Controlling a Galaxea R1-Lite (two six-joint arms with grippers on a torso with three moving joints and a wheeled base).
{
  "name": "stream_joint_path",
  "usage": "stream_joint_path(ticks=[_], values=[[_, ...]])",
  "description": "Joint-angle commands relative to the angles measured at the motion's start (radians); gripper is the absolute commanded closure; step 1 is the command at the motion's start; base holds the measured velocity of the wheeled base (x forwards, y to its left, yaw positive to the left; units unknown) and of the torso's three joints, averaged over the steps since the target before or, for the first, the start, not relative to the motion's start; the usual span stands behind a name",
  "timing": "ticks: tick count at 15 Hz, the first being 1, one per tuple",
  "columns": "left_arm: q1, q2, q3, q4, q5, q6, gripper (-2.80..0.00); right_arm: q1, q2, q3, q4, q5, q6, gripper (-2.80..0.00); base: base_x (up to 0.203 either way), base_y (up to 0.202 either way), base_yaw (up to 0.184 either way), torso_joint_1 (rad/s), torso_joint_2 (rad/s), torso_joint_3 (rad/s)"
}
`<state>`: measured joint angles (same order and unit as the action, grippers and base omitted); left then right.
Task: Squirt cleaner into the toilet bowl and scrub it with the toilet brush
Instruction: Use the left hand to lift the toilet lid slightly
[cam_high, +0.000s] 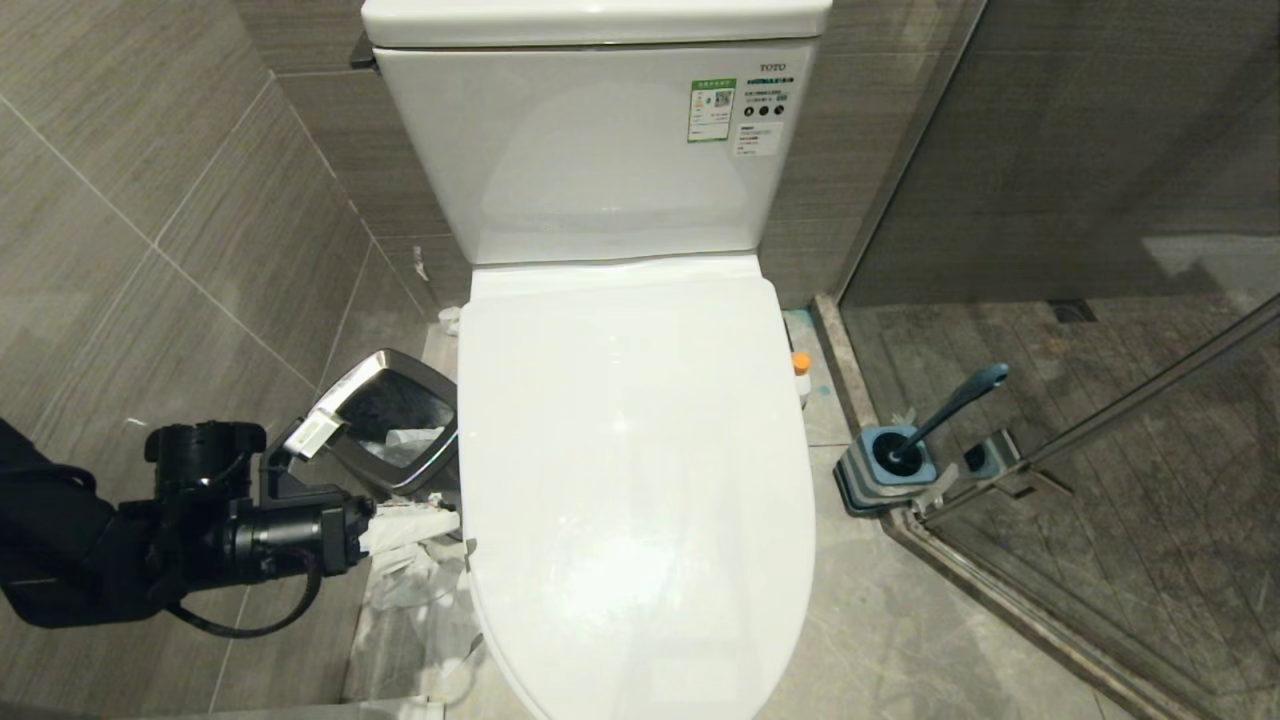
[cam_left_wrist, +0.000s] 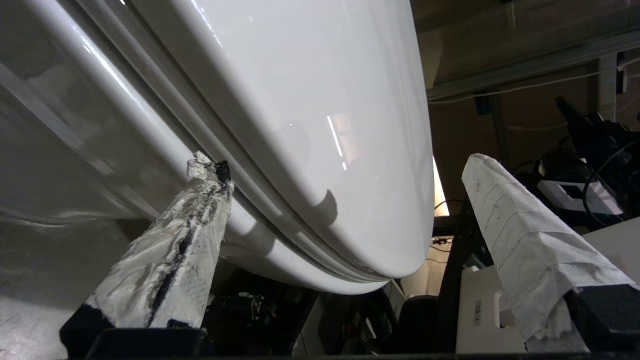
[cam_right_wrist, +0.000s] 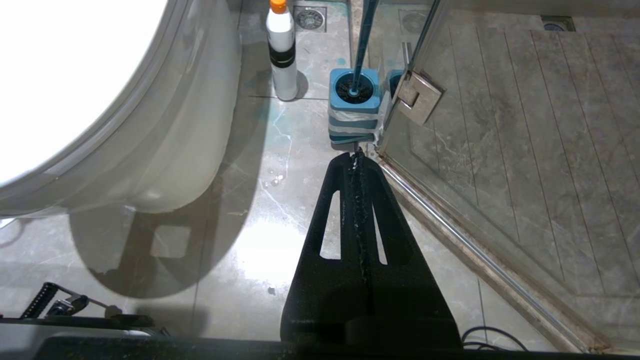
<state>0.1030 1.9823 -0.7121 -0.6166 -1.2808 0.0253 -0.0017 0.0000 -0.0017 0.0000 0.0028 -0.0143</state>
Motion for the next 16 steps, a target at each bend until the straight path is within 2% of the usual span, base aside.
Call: stream_joint_path(ticks=[1, 16], values=[[0.000, 0.024, -0.010, -0.003, -0.008, -0.001, -2.80, 0.000, 0.000, 0.000, 0.000, 0.000, -0.001, 0.00, 0.000, 0.000, 0.000, 0.000, 0.00, 0.000], [-0.033, 0.024, -0.006, 0.003, -0.008, -0.005, -2.80, 0.000, 0.000, 0.000, 0.000, 0.000, -0.001, 0.00, 0.000, 0.000, 0.000, 0.000, 0.00, 0.000]])
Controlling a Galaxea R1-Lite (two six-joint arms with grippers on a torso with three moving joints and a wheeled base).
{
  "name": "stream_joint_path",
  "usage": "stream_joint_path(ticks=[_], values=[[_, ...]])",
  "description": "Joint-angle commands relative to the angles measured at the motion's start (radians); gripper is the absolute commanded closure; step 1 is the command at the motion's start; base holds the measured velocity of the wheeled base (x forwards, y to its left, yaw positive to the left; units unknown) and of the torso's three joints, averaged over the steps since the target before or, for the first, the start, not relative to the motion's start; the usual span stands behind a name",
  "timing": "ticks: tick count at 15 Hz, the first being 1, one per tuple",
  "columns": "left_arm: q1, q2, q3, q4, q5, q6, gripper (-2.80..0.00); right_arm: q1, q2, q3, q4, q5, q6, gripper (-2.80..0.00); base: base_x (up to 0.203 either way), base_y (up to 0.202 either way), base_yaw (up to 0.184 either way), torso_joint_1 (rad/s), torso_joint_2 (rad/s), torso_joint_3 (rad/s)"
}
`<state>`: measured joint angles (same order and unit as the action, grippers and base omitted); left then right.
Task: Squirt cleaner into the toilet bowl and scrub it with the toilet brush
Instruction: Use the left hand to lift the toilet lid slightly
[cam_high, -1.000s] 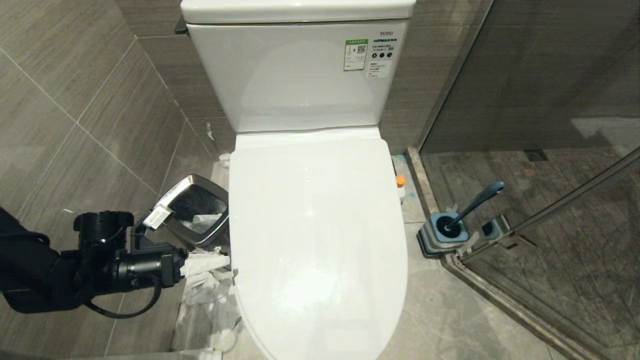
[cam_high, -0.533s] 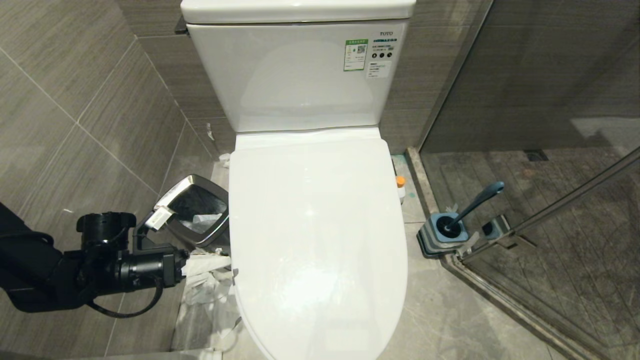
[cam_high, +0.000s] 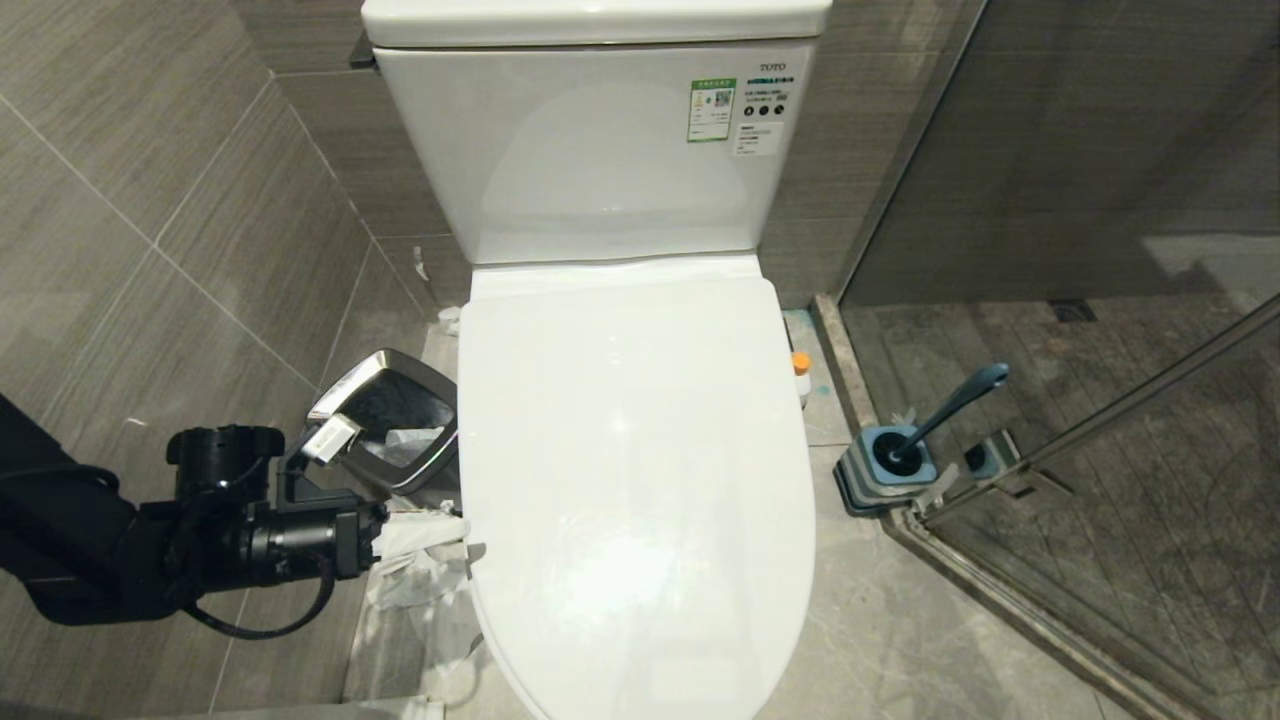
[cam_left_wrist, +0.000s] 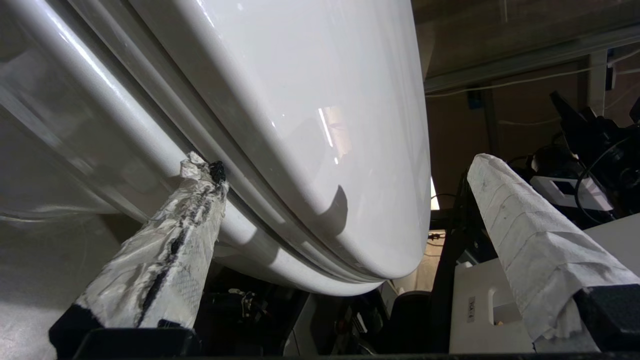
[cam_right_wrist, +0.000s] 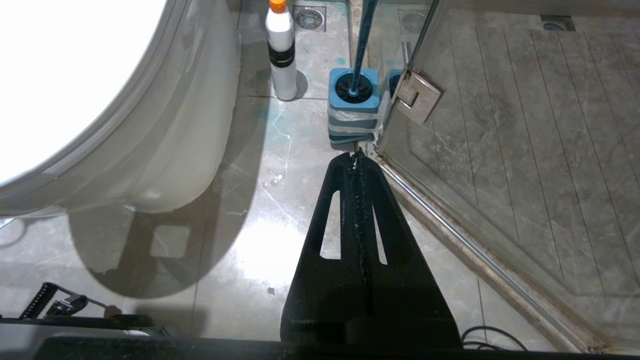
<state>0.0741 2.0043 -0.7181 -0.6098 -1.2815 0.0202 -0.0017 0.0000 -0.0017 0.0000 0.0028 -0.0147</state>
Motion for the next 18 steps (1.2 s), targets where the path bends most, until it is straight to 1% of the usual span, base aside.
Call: stream_joint_path(ticks=[1, 9, 11, 16, 18], values=[[-0.007, 0.004, 0.000, -0.005, -0.006, 0.001, -2.80, 0.000, 0.000, 0.000, 0.000, 0.000, -0.001, 0.00, 0.000, 0.000, 0.000, 0.000, 0.00, 0.000], [-0.008, 0.011, 0.002, -0.004, 0.020, 0.007, -2.80, 0.000, 0.000, 0.000, 0.000, 0.000, -0.001, 0.00, 0.000, 0.000, 0.000, 0.000, 0.00, 0.000], [-0.008, 0.011, 0.006, -0.002, 0.031, 0.020, -2.80, 0.000, 0.000, 0.000, 0.000, 0.000, -0.001, 0.00, 0.000, 0.000, 0.000, 0.000, 0.00, 0.000], [-0.029, 0.009, 0.025, -0.001, 0.034, 0.026, -2.80, 0.000, 0.000, 0.000, 0.000, 0.000, -0.001, 0.00, 0.000, 0.000, 0.000, 0.000, 0.00, 0.000], [-0.037, 0.011, 0.029, -0.001, 0.043, 0.039, -2.80, 0.000, 0.000, 0.000, 0.000, 0.000, -0.001, 0.00, 0.000, 0.000, 0.000, 0.000, 0.00, 0.000]])
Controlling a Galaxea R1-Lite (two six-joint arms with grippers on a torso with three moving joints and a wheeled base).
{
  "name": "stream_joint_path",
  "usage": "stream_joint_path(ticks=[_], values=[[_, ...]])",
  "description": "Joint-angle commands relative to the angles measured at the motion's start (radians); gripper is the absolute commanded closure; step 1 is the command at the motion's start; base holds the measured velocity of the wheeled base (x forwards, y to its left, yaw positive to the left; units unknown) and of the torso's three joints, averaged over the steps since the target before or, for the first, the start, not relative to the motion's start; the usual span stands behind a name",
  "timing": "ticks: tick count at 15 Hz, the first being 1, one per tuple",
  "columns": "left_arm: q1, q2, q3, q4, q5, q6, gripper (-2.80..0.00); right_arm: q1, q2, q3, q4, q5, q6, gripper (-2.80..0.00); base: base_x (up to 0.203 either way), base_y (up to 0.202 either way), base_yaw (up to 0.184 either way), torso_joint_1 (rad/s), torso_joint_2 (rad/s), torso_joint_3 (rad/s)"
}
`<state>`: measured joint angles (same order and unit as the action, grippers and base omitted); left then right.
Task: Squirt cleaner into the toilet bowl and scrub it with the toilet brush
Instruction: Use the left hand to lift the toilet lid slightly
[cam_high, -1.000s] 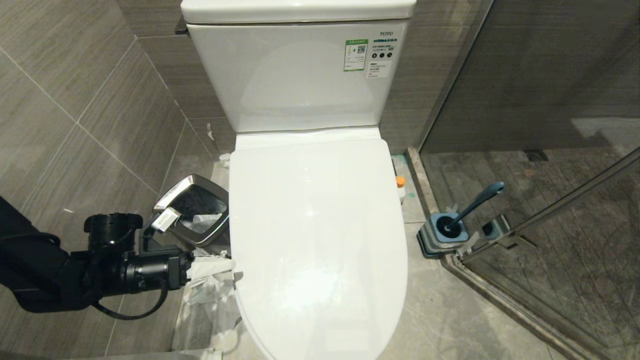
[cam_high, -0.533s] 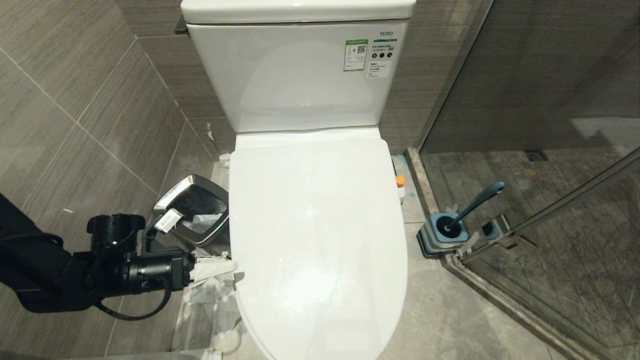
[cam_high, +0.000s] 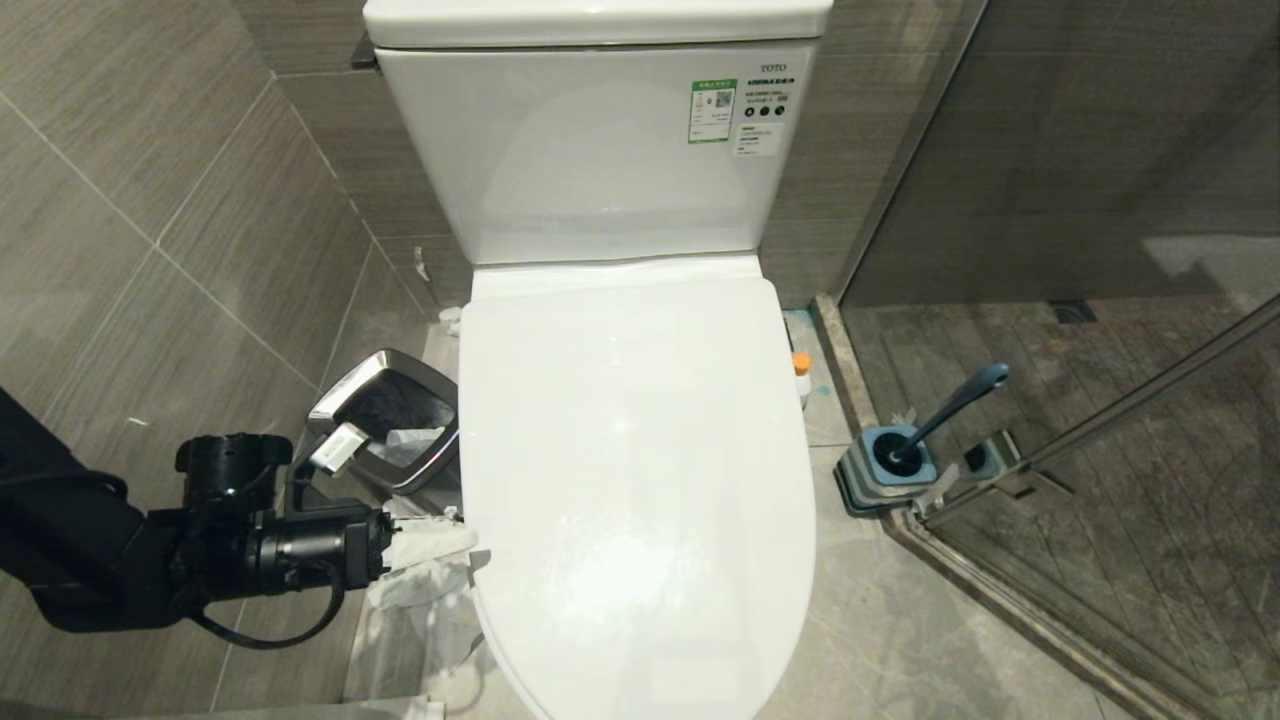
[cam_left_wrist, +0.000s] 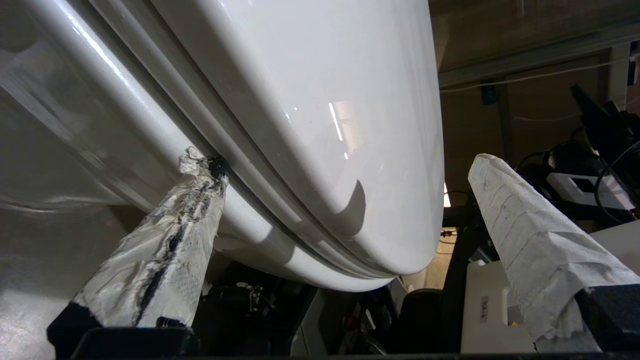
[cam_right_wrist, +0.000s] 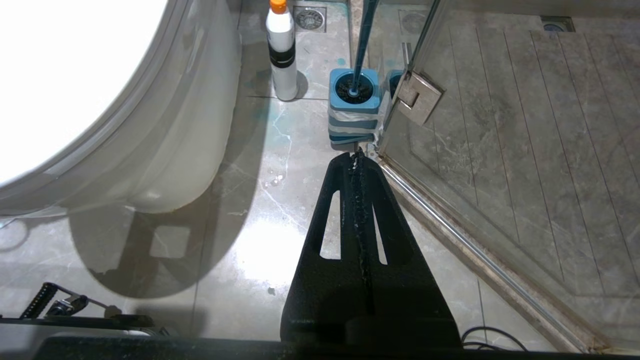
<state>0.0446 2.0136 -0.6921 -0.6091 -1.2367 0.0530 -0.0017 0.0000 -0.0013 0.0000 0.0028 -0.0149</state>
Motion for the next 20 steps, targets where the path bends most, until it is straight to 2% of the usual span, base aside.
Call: stream_joint_path(ticks=[1, 7, 12, 17, 20], values=[[-0.009, 0.003, 0.005, 0.000, 0.005, 0.011, -2.80, 0.000, 0.000, 0.000, 0.000, 0.000, 0.000, 0.00, 0.000, 0.000, 0.000, 0.000, 0.00, 0.000], [-0.043, 0.013, 0.005, 0.002, 0.019, 0.015, -2.80, 0.000, 0.000, 0.000, 0.000, 0.000, 0.000, 0.00, 0.000, 0.000, 0.000, 0.000, 0.00, 0.000], [-0.045, 0.022, 0.003, 0.042, 0.029, 0.015, -2.80, 0.000, 0.000, 0.000, 0.000, 0.000, 0.000, 0.00, 0.000, 0.000, 0.000, 0.000, 0.00, 0.000], [-0.045, 0.041, -0.003, 0.050, 0.066, 0.013, -2.80, 0.000, 0.000, 0.000, 0.000, 0.000, 0.000, 0.00, 0.000, 0.000, 0.000, 0.000, 0.00, 0.000], [-0.045, 0.025, -0.006, 0.121, 0.064, 0.013, -2.80, 0.000, 0.000, 0.000, 0.000, 0.000, 0.000, 0.00, 0.000, 0.000, 0.000, 0.000, 0.00, 0.000]])
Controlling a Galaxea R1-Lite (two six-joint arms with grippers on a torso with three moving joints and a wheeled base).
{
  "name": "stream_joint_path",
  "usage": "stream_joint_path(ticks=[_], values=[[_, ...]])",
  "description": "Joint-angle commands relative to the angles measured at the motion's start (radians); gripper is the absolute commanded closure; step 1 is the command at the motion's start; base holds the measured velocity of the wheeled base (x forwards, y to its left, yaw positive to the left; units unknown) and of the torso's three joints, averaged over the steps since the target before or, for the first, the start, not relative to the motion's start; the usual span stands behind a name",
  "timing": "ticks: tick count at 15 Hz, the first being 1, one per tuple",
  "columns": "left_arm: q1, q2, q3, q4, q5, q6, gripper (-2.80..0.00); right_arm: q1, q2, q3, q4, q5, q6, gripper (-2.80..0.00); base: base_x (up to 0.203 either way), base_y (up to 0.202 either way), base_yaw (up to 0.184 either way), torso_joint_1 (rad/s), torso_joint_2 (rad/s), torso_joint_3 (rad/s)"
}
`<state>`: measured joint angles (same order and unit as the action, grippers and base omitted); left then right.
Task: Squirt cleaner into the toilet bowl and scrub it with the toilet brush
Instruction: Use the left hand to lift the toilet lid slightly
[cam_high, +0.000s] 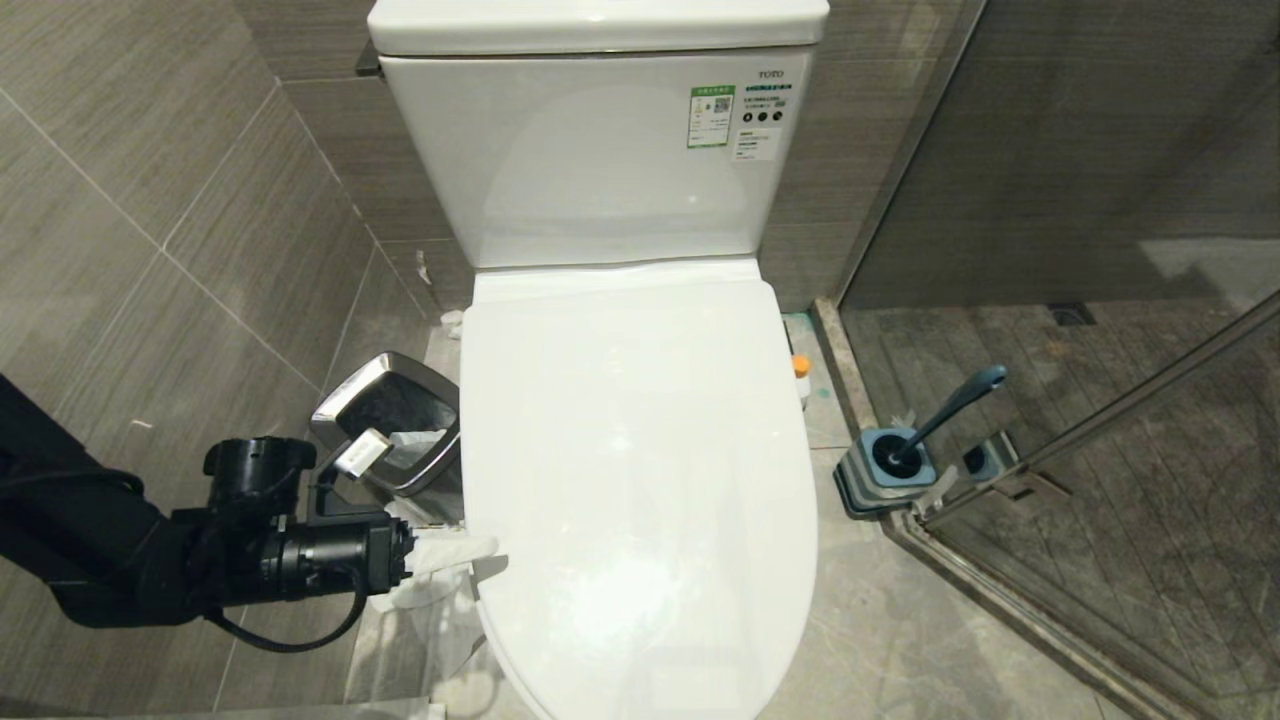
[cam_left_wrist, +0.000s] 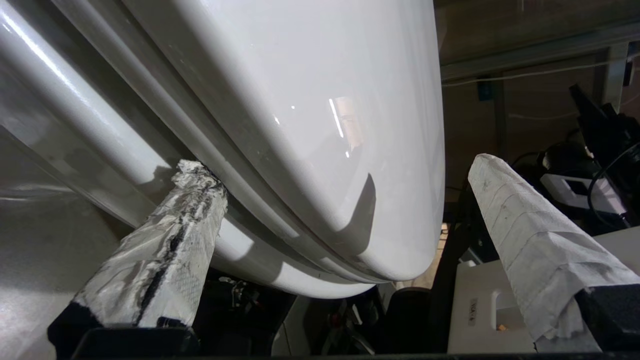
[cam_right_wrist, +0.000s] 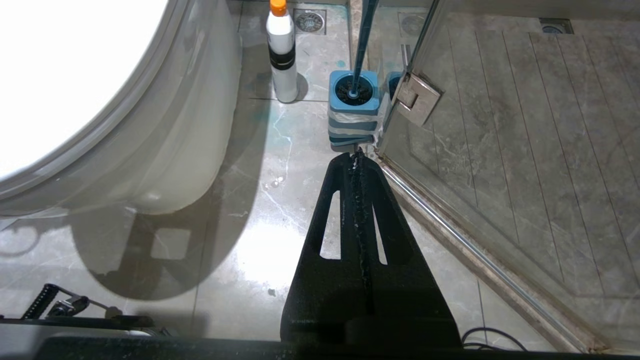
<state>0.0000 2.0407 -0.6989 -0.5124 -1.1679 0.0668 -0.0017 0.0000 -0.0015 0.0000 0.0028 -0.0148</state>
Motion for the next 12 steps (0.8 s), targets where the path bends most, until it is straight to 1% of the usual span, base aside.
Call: stream_joint_path(ticks=[1, 4, 6, 12], values=[[-0.001, -0.014, 0.005, 0.052, -0.011, -0.001, -2.80, 0.000, 0.000, 0.000, 0.000, 0.000, -0.001, 0.00, 0.000, 0.000, 0.000, 0.000, 0.00, 0.000], [-0.007, -0.033, 0.004, 0.142, -0.017, -0.007, -2.80, 0.000, 0.000, 0.001, 0.000, 0.000, -0.001, 0.00, 0.000, 0.000, 0.000, 0.000, 0.00, 0.000], [-0.014, -0.046, 0.004, 0.181, -0.028, -0.011, -2.80, 0.000, 0.000, 0.000, 0.000, 0.000, -0.001, 0.00, 0.000, 0.000, 0.000, 0.000, 0.00, 0.000], [-0.025, -0.061, 0.004, 0.210, -0.055, -0.015, -2.80, 0.000, 0.000, 0.000, 0.000, 0.000, -0.001, 0.00, 0.000, 0.000, 0.000, 0.000, 0.00, 0.000]])
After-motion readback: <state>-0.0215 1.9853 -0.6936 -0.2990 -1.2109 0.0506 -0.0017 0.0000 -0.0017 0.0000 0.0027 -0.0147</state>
